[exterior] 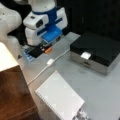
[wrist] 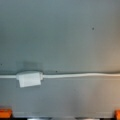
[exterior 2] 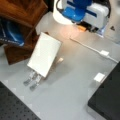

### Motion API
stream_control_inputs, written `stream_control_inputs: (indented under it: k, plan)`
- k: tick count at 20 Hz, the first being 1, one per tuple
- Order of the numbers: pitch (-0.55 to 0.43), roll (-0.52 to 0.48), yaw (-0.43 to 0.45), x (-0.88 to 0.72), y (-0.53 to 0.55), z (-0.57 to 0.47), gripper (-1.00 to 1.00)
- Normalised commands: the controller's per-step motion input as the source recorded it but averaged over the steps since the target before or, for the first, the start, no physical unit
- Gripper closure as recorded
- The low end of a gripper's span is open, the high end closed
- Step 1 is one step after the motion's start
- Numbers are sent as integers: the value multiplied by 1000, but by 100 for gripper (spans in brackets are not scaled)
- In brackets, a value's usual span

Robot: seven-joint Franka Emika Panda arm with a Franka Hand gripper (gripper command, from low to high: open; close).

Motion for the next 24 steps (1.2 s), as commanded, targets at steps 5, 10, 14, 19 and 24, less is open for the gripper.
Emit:
stream_control_inputs:
  k: [5, 10, 14, 19, 24]
  plan:
    - [-35, 137, 182, 54, 117, -35, -100]
    - [-61, 204, 7, 90, 355, -76, -100]
    - [-58, 300, -131, 27, 479, -76, -100]
    - [-45, 345, -171, 70, 501, -79, -100]
    - [29, 287, -156, 159, 241, -115, -100]
